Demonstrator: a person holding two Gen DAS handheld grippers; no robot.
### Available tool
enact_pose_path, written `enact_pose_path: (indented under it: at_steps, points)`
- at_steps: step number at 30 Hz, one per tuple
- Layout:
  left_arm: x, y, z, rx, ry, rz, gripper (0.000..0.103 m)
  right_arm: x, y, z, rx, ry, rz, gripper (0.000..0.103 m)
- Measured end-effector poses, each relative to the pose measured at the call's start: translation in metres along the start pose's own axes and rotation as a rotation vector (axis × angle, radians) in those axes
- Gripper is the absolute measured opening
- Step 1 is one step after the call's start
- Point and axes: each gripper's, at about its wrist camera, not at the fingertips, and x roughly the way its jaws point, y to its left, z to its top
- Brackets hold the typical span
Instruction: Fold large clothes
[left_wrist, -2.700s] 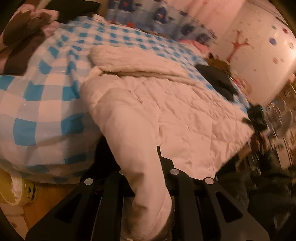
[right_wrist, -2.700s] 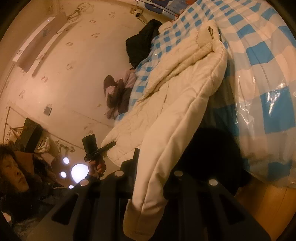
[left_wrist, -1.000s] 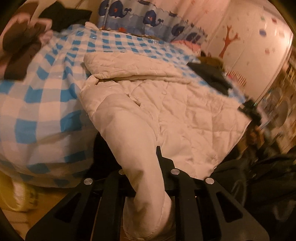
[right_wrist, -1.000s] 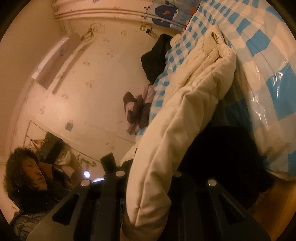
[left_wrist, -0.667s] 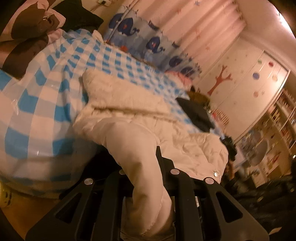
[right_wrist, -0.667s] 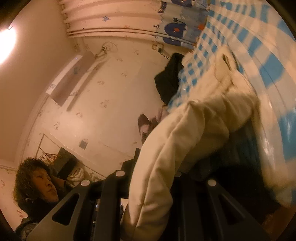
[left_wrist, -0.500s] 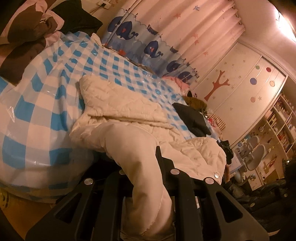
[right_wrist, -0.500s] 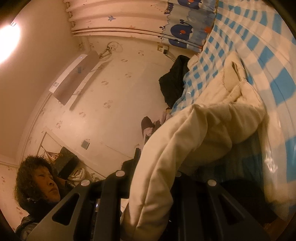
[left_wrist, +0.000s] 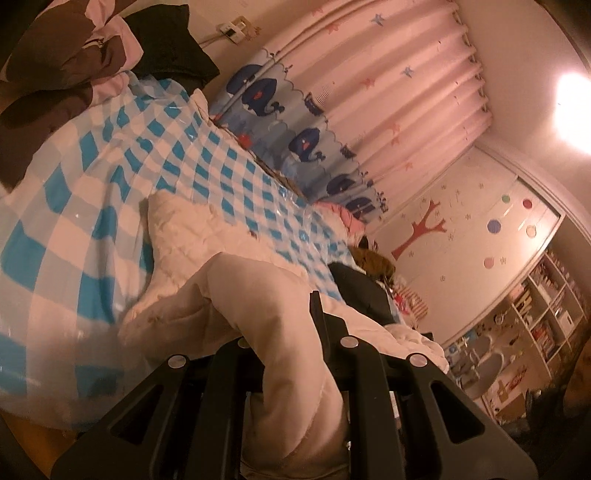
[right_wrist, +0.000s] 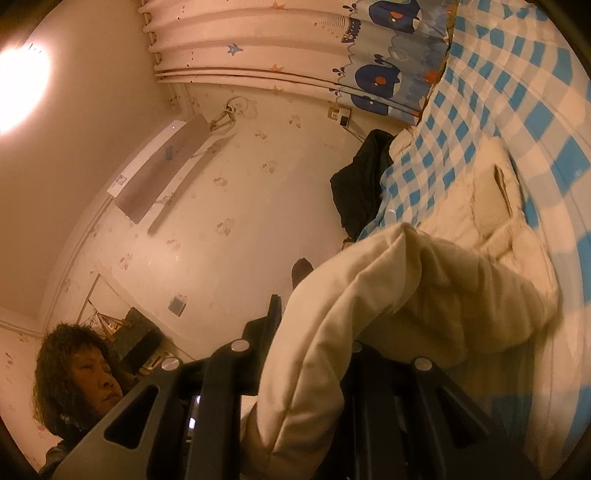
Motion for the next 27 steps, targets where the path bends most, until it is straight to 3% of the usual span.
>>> enact_pose_path:
  at_steps: [14, 27]
  points:
    - [0.048, 0.004, 0.062, 0.064, -0.019, 0.125, 0.011, 0.037, -0.026, 0.06, 0.03, -0.046, -0.031, 0.018]
    - [0.112, 0.034, 0.118, -0.001, -0.042, 0.177, 0.011, 0.074, -0.07, 0.12, 0.103, -0.075, -0.137, 0.018]
